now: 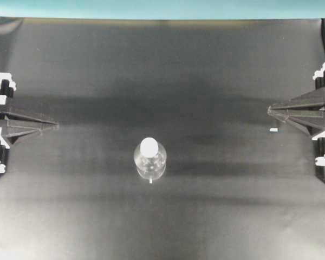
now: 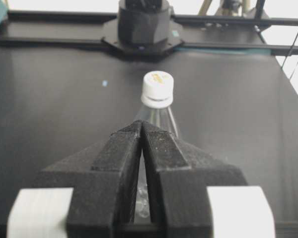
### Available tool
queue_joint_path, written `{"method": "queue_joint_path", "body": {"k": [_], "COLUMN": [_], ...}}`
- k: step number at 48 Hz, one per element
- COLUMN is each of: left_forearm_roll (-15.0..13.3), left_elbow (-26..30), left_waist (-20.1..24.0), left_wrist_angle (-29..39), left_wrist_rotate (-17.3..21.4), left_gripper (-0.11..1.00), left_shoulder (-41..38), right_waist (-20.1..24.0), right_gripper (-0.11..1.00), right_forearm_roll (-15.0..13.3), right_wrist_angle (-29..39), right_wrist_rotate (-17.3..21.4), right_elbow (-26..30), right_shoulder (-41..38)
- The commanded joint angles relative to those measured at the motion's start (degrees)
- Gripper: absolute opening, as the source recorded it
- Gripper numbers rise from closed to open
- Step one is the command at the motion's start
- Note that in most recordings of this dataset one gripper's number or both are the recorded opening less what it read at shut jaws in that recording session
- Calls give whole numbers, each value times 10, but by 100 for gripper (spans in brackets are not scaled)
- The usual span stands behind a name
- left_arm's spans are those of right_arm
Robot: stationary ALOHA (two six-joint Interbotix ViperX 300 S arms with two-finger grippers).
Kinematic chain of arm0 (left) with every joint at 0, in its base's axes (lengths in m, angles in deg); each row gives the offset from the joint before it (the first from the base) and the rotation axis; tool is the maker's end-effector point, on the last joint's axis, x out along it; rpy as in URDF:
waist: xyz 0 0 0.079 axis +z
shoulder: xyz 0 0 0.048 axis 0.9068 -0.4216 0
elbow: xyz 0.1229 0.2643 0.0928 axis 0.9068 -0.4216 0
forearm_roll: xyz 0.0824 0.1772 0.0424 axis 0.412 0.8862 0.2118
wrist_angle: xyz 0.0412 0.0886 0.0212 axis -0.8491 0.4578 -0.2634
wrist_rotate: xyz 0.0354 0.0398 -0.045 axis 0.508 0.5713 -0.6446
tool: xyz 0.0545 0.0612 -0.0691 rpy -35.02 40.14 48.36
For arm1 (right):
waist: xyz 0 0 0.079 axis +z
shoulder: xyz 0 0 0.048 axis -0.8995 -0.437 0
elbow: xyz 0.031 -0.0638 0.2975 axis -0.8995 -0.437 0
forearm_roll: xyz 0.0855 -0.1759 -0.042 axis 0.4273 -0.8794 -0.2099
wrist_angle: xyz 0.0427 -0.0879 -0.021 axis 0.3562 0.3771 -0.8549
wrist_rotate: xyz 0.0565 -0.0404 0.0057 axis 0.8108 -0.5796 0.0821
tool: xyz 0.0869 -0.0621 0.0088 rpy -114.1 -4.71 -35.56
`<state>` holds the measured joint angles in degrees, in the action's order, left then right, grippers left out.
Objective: Open the bottle cap by holding the bottle with the left arm and twisting the cap with the right arm.
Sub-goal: 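Reach the left gripper to the clear bottle and close around its body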
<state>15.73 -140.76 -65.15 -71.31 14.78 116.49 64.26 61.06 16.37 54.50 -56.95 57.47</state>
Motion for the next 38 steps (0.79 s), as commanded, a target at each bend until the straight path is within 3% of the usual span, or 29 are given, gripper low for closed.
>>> {"method": "queue_joint_path", "body": {"k": [1,5,13,23,26,35,38], "left_forearm_roll": [25,25,25,25,25,25,25], "left_elbow": [54,86,142,187,200,222,224], "left_waist": [4,4,4,3,0,-6,-7], "left_wrist_angle": [-8,-9,-31,-93,-95,-105,-113], "left_wrist_rotate": [3,11,21,23,22,-5,-25], "left_gripper": [14,9,9,16,28,84,95], "left_shoulder": [-33,-69,-158,-251,-273,-336,-355], "right_waist": [-11,-16,-20,-21,-21,-21,-21], "right_gripper": [3,1,-2,-2,-2,-2,-2], "right_forearm_roll": [2,12,15,17,17,17,20], "right_wrist_angle": [-4,1,20,45,49,52,52], "right_wrist_rotate": [7,8,8,9,10,11,11], "right_elbow": [4,11,23,22,22,23,22], "right_shoulder": [-7,-11,-20,-22,-22,-17,-14]}}
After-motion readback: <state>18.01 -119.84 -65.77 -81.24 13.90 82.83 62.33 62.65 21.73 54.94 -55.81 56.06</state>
